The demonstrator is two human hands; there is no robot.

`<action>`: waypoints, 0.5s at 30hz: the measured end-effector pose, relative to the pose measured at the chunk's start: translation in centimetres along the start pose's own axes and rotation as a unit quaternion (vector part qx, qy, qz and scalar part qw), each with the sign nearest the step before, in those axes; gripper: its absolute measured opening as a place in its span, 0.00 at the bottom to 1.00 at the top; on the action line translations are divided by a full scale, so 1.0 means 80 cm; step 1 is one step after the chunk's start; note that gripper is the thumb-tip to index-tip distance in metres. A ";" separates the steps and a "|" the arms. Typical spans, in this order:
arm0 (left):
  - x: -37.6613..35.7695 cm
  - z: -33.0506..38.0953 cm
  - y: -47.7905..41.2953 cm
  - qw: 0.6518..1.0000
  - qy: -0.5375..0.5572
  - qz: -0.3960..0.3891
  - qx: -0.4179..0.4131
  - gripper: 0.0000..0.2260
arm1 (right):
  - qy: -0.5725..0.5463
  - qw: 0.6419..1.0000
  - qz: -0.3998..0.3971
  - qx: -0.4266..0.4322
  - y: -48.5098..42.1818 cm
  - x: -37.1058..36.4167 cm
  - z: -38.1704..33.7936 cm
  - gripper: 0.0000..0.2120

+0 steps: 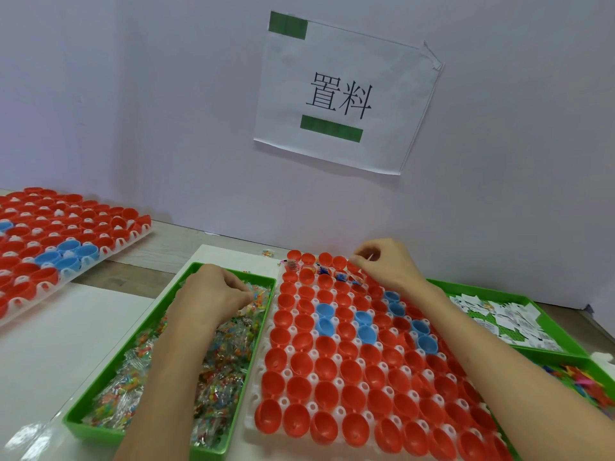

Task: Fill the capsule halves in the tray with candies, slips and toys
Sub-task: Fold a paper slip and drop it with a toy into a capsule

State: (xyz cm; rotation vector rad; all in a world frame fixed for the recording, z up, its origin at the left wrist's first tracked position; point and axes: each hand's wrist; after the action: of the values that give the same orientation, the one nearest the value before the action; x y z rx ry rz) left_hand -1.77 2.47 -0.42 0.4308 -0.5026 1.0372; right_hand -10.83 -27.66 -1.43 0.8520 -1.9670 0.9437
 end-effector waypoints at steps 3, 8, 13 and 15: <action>-0.001 0.000 0.000 1.000 0.003 0.001 0.003 0.05 | 0.053 0.996 -0.071 0.008 0.007 0.002 0.003 0.08; -0.001 0.002 0.001 1.000 -0.001 -0.003 0.000 0.04 | 0.065 0.995 -0.077 0.012 0.014 -0.002 0.002 0.07; 0.000 0.000 0.001 1.000 -0.004 0.001 0.001 0.05 | 0.067 0.995 -0.071 0.017 0.014 0.002 -0.003 0.03; 0.001 0.000 0.001 1.000 -0.004 0.000 0.002 0.05 | 0.068 0.994 -0.079 0.014 0.013 0.001 -0.001 0.06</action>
State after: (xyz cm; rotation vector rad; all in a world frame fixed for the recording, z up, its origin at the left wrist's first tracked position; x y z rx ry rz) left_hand -1.85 2.55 -0.38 0.4389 -0.5069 1.0372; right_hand -11.67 -27.08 -1.59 0.9190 -1.7474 0.9143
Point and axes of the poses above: each hand's wrist, its own y-axis away from the middle knuckle, its own x-axis out of the back of the hand, z = x × y, and after that the axes turned 2 degrees about -x, right-handed
